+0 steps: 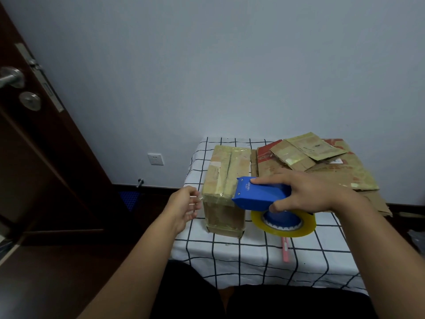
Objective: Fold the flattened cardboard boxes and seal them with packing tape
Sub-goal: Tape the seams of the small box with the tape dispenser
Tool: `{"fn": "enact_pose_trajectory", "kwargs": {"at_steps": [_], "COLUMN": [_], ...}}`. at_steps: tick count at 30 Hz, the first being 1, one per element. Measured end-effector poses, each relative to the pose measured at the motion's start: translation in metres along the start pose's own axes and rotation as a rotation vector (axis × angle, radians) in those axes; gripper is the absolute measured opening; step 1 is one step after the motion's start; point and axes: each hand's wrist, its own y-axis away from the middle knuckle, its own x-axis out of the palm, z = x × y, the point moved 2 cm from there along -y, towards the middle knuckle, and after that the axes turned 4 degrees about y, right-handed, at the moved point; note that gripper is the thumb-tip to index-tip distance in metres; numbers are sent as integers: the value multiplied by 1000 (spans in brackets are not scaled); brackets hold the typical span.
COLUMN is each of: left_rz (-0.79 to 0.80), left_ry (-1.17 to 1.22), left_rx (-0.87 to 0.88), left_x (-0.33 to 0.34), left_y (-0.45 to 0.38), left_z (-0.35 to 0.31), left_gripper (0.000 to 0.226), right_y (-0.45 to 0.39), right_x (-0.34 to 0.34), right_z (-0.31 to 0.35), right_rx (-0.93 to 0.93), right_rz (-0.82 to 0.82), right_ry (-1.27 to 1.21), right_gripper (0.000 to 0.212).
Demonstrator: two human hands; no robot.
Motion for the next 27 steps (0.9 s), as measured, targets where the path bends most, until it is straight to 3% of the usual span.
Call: {"fn": "enact_pose_trajectory", "kwargs": {"at_steps": [3,4,6,9,13,16,18,20,27], "left_rz": [-279,-284,-190,-107,-122,-177,-61,41,-10], "left_ry": [-238,-332,-490,-583,-546,-972,-1179,-1313,-1422], "left_rx": [462,609,742,761,690,920,1016,993,1051], "left_x": [4,7,16,23,23,27,33,37,36], "left_y": [26,39,49,50,53,52,45,36,26], "left_z": [6,9,20,29,27,22,17,16,24], "left_gripper": [12,15,30,41,43,61,67,69,62], "right_y": [0,0,-1,-1,-1,-2,-2,-3,-1], "right_x": [0,1,1,2,3,3,2,2,4], "right_z": [-1,-1,-3,-4,-5,-4,-5,-5,-9], "right_rx": [3,1,-7,-4,-10,-9,-12,-19,-15], "right_rz": [-2,-4,-10,-15,-9,-6,-11,-8,-7], "right_ry": [-8,-13,-22,-34,-50,-57,-52,-45,-28], "right_gripper": [63,63,63,63,64,65,64,64,67]}}
